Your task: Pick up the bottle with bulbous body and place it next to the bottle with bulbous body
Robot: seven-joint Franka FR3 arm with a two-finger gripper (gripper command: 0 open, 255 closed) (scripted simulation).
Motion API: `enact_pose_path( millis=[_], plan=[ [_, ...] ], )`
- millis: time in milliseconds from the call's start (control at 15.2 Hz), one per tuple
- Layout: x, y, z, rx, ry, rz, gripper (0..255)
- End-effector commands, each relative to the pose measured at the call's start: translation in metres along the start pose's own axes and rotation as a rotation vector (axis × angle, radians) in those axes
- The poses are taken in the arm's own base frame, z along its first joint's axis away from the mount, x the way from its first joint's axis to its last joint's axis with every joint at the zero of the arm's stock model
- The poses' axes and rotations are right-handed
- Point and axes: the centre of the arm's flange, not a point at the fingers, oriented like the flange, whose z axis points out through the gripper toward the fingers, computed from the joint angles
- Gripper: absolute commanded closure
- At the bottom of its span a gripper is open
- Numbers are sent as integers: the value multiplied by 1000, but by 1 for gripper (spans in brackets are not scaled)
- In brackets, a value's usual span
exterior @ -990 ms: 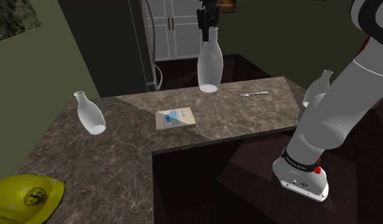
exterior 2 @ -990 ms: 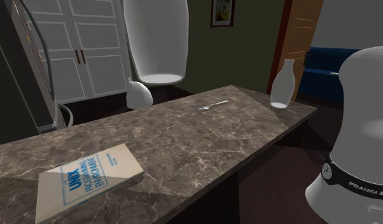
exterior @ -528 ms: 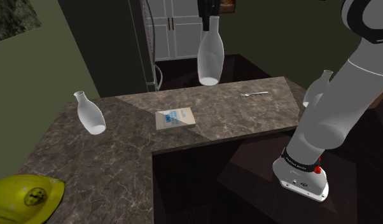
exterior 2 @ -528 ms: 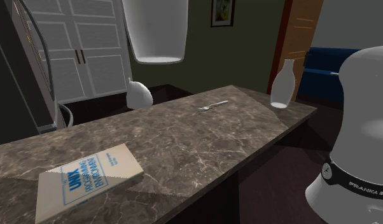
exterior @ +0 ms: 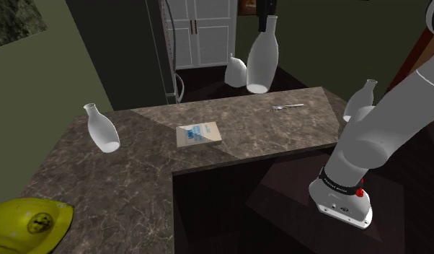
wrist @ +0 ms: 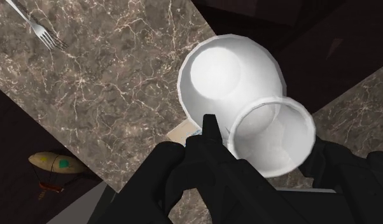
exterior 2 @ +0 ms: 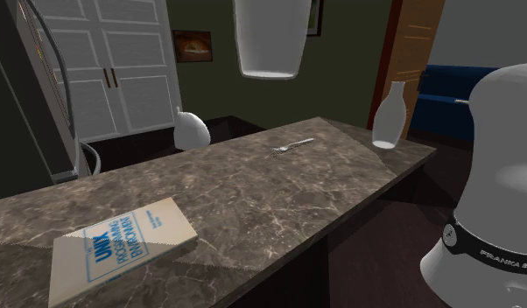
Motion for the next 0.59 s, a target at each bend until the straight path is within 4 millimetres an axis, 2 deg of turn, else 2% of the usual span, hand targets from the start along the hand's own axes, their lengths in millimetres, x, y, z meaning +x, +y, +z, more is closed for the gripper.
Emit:
enact_pose_path(
  millis=[0,528],
  plan=[
    [-20,16,1,0,0,-1,255],
    [-101,83,4,0,0,-1,255]
  ],
)
